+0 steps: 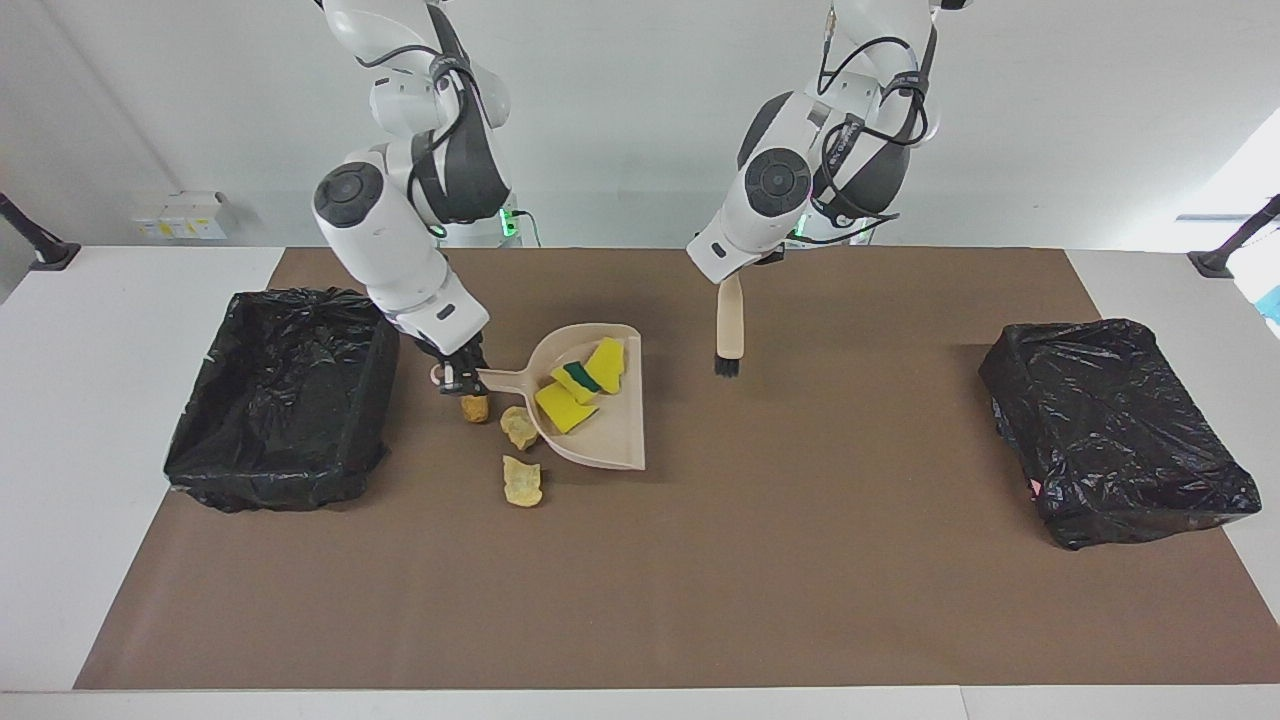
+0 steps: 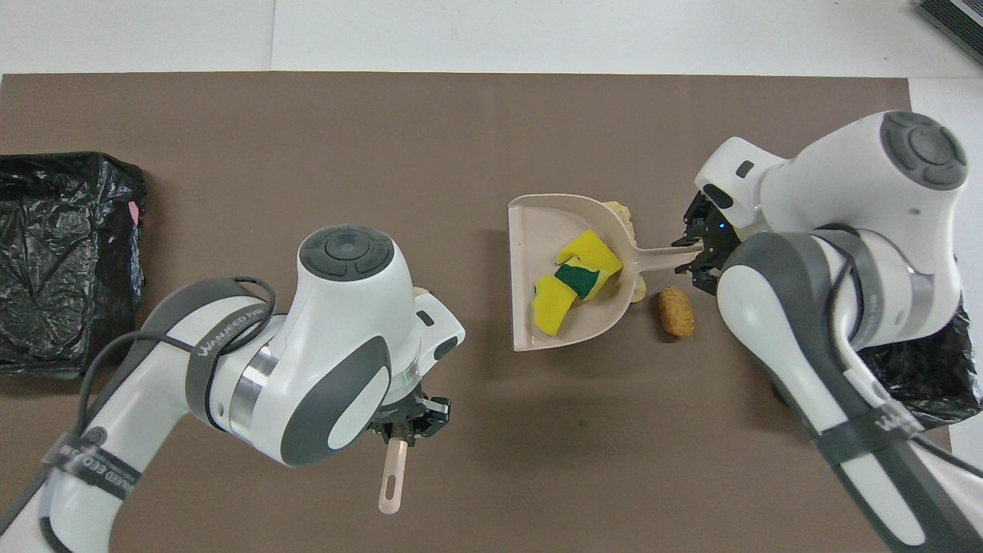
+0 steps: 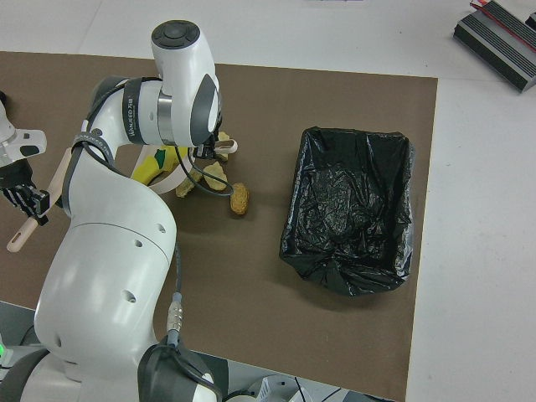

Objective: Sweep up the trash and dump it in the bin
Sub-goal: 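Carry the dustpan with the right gripper over the nearby black bin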

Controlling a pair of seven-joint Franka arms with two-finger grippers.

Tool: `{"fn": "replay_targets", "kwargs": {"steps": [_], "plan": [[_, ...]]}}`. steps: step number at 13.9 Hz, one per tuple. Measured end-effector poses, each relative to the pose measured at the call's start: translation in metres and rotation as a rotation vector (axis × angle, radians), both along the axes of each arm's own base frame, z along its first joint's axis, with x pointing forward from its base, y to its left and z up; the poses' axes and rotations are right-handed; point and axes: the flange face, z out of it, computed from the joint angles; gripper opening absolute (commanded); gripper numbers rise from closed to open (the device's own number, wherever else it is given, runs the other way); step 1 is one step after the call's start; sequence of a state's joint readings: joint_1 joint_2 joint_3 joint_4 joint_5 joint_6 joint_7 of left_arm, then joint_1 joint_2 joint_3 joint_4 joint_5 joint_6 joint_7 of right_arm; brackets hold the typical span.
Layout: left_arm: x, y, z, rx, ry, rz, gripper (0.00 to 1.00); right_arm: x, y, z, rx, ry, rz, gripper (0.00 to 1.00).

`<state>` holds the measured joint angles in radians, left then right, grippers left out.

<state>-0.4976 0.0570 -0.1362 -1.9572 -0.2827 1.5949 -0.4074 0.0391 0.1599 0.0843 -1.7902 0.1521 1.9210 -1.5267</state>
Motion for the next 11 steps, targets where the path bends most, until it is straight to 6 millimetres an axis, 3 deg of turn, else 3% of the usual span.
{"fn": "replay_targets", "kwargs": {"steps": [2,6,11], "plan": [[-0.023,-0.013,-0.015,-0.021,-0.018,0.051,0.00,0.004,-0.043,0.015,0.003,0.005,-0.008,0.00],[-0.047,-0.047,-0.049,-0.061,-0.080,0.167,0.00,-0.001,-0.132,0.052,-0.043,-0.053,-0.043,0.00],[-0.072,-0.062,-0.080,-0.042,-0.069,0.152,0.00,-0.021,-0.231,0.074,-0.179,-0.062,0.012,0.00]]}}
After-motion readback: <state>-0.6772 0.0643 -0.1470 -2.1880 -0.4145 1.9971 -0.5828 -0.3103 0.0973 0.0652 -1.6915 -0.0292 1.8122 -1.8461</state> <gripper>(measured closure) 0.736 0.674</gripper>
